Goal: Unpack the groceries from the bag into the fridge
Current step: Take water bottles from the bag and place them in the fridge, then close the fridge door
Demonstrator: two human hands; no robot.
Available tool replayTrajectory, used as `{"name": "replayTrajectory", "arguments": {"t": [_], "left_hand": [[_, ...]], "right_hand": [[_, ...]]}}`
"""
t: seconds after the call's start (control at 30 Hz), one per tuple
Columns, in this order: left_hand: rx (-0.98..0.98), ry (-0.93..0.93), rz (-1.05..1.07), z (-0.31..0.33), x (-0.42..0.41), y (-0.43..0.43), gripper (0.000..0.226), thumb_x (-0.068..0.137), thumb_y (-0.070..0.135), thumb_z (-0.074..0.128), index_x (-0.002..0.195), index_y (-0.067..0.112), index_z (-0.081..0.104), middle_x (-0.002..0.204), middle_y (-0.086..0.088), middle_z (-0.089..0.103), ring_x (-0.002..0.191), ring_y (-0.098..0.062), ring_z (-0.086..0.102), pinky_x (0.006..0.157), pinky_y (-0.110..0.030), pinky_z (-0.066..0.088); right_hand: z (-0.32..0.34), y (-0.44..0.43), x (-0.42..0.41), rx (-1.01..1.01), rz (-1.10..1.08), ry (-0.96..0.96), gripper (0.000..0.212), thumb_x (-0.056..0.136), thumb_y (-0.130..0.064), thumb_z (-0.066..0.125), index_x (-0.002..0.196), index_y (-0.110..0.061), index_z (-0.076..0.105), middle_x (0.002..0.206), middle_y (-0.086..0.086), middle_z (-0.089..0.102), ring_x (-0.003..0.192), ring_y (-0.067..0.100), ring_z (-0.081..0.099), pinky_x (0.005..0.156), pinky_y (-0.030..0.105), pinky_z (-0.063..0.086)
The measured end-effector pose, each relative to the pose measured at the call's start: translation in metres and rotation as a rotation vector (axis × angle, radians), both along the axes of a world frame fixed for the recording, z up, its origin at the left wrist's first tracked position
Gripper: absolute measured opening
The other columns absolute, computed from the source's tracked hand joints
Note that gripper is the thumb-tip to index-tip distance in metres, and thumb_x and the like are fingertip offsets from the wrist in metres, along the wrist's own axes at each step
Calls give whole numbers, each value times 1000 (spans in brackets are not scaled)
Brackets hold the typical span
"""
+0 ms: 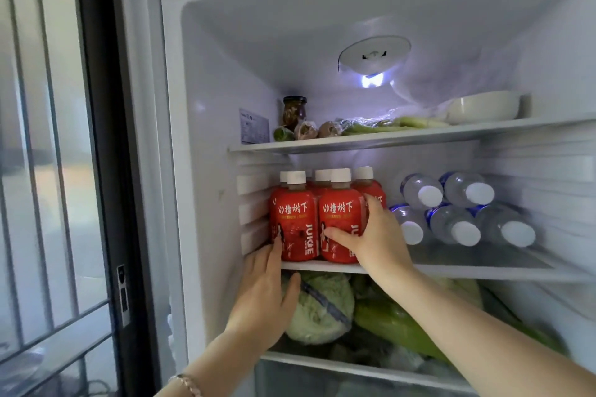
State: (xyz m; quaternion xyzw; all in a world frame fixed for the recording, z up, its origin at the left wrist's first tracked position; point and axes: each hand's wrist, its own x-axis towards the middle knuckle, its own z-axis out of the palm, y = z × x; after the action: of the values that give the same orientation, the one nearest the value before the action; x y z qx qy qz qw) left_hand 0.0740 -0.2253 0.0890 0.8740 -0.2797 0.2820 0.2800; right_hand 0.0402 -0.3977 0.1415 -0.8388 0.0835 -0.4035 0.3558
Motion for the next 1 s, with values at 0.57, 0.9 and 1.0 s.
{"name": "replayTrajectory", "arguments": {"t": [0.57,0.9,1.0], "left_hand": [[698,367,95,-19,-120,30,33,98,25,39,114,8,61,119,-10,61,108,-26,57,91,-34,48],[720,513,-133,-85,-275,68,32,94,26,44,109,5,63,115,-9,62,93,-22,59,86,-31,48],[768,551,-201,-101,-328,63,23,92,24,48,87,8,63,98,-10,64,87,-24,60,77,-31,48]], "right_hand": [[-37,2,-165,-465,158,504,41,90,-38,54,127,-19,54,111,0,65,101,17,59,87,32,48],[-122,55,-366,-340,181,1173,44,90,-36,55,124,-9,56,105,8,70,70,11,57,66,22,43],[-133,57,-439,-243,141,1267,35,91,-35,54,114,-9,60,103,7,69,77,12,60,82,28,49]]}}
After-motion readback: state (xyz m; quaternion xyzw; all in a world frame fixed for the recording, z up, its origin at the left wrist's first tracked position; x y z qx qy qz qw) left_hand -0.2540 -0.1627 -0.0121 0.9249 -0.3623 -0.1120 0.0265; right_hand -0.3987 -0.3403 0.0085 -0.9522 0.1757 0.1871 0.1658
